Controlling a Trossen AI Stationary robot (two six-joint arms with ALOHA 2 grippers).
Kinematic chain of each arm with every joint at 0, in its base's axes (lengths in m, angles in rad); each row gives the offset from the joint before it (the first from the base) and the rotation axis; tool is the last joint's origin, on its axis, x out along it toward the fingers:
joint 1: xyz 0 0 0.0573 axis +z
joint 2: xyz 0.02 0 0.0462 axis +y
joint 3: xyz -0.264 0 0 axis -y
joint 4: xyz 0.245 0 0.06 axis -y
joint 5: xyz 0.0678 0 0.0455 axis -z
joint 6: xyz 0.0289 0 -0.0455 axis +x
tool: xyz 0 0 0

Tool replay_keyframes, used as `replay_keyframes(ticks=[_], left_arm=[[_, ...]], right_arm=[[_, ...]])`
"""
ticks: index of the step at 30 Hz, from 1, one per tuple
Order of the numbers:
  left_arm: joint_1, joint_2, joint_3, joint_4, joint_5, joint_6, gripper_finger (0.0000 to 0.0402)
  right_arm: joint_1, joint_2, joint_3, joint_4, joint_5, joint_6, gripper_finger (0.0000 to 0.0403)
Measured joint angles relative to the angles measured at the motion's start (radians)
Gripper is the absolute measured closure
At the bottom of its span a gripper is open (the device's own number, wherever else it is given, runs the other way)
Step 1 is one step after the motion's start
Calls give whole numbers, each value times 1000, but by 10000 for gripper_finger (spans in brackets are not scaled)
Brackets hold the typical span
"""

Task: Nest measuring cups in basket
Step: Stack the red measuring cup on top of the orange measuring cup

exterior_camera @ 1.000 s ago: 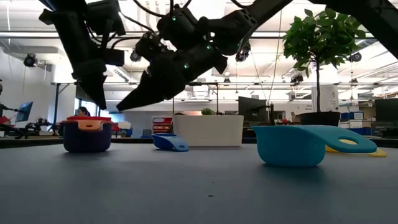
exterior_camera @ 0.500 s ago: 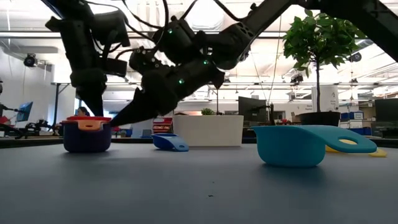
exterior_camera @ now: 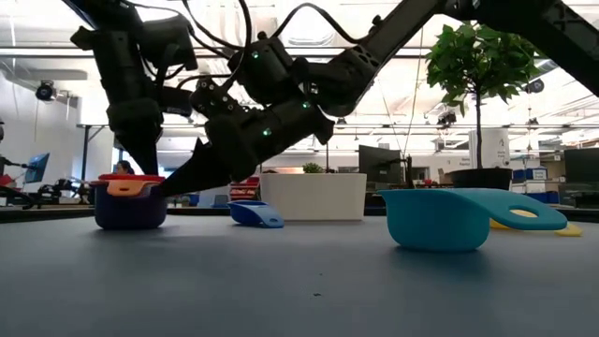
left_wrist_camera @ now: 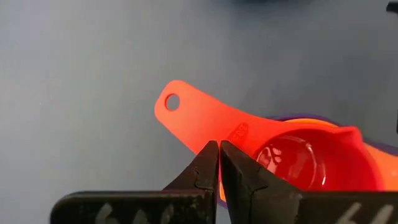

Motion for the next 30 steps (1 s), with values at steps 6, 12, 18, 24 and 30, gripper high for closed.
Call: replay_keyframes(ticks=[6, 12, 18, 24, 30], left_arm=[[1, -30, 32, -57, -103, 21, 402], [17, -17, 22, -61, -128, 48, 402], [19, 42, 20, -59, -142, 46, 402], [19, 117, 20, -48, -131, 34, 402], [19, 118, 20, -34, -116, 13, 402]], right_arm=[[0, 0, 0, -8, 3, 0, 394], [0, 0, 0, -8, 4, 0, 394], [0, 0, 0, -8, 3, -1, 394], [0, 0, 0, -8, 3, -1, 394], [0, 0, 0, -9, 3, -1, 394]])
